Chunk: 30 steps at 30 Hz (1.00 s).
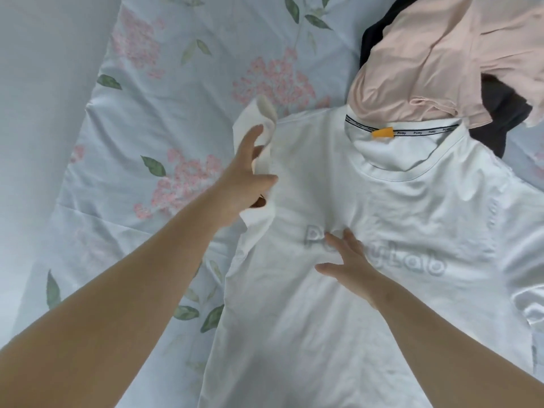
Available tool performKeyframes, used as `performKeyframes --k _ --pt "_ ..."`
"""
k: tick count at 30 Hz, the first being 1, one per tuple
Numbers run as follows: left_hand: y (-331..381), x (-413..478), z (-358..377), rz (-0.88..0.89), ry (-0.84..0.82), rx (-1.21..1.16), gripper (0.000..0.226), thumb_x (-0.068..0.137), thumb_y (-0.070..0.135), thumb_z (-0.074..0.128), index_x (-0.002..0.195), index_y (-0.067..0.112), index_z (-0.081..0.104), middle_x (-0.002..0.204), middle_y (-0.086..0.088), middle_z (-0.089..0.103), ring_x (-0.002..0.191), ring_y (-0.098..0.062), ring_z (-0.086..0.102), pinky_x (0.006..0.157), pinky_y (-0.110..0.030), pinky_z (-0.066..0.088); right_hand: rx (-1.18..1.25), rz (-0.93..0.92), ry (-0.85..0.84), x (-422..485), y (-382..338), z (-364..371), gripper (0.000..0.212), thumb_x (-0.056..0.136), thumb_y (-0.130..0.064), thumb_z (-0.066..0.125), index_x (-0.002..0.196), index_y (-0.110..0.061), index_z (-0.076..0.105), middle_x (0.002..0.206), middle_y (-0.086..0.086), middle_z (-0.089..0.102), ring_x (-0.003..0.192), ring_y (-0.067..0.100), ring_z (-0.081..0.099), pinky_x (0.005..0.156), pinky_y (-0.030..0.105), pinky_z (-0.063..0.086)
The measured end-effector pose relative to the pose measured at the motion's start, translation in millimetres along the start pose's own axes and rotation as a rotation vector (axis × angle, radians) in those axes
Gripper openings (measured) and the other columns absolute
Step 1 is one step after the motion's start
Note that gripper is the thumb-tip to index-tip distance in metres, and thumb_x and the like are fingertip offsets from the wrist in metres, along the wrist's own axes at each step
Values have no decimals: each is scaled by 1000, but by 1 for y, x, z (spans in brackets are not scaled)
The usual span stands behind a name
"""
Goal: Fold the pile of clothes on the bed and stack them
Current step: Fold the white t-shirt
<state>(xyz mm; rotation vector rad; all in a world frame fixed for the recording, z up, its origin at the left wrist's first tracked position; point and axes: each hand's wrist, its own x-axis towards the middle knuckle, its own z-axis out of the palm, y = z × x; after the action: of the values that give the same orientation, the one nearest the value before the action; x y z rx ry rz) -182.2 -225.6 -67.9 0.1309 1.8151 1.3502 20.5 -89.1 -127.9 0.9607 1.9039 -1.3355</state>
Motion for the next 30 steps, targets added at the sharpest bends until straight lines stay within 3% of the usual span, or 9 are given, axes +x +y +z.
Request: performKeyframes --k 2,5,8,13,17,19,23,27,30 --pt "-1 0 43 -19 -147 185 89 86 8 60 146 45 6 145 16 22 95 -23 62 71 -39 57 139 -69 115 -5 6 -9 54 88 -23 63 137 -33 42 151 -12 25 144 11 18 110 28 23" --pt "-23 5 85 -84 -150 744 82 87 33 59 149 33 6 156 8 4 132 -24 36 98 -34 37 323 -94 451 -17 26 -25 26 86 -15 61 107 -30 58 109 -13 61 107 10 57 82 22 40" --pt "-49 -1 106 -188 28 1028 68 90 40 50 148 27 16 156 2 11 137 -28 26 102 -41 33 386 19 663 -27 60 -45 17 87 -16 57 98 -29 61 93 -10 64 87 12 57 74 24 38" --pt "-80 -22 154 -300 39 1057 81 91 48 47 150 28 -4 158 -2 -14 145 -28 -12 117 -47 13 505 235 810 -45 129 -85 15 86 -19 54 98 -21 61 82 -5 56 79 20 50 70 32 40" --pt "-82 -21 210 -254 77 1132 76 92 53 41 150 33 -5 158 0 -16 145 -27 -14 116 -49 7 817 433 957 -55 173 -125 17 79 -10 48 68 -20 41 62 2 34 57 21 27 46 23 26" --pt "-80 -18 242 -163 29 1138 74 93 53 40 150 35 -4 158 4 -15 145 -26 -14 115 -49 5 1090 528 1013 -60 187 -146 14 80 -19 56 79 -19 41 71 3 40 57 21 34 49 24 33" --pt "-77 -6 287 -183 30 1106 74 92 56 40 148 41 -4 157 3 -20 143 -32 -19 115 -52 4 1463 576 1095 -60 206 -184 33 82 -29 64 97 -28 34 106 5 42 100 30 50 75 34 40" --pt "-82 -2 292 -206 62 1172 77 90 56 42 147 42 -9 157 1 -21 143 -36 -18 115 -53 5 1436 553 914 -64 221 -201 19 92 -33 58 99 -19 48 118 10 53 112 29 50 97 44 44" --pt "-86 -4 290 -190 63 1199 77 89 56 40 146 43 -10 157 2 -20 143 -34 -16 115 -51 5 1567 594 896 -68 231 -208 27 82 -23 72 104 -15 57 106 8 64 90 21 63 77 38 57"
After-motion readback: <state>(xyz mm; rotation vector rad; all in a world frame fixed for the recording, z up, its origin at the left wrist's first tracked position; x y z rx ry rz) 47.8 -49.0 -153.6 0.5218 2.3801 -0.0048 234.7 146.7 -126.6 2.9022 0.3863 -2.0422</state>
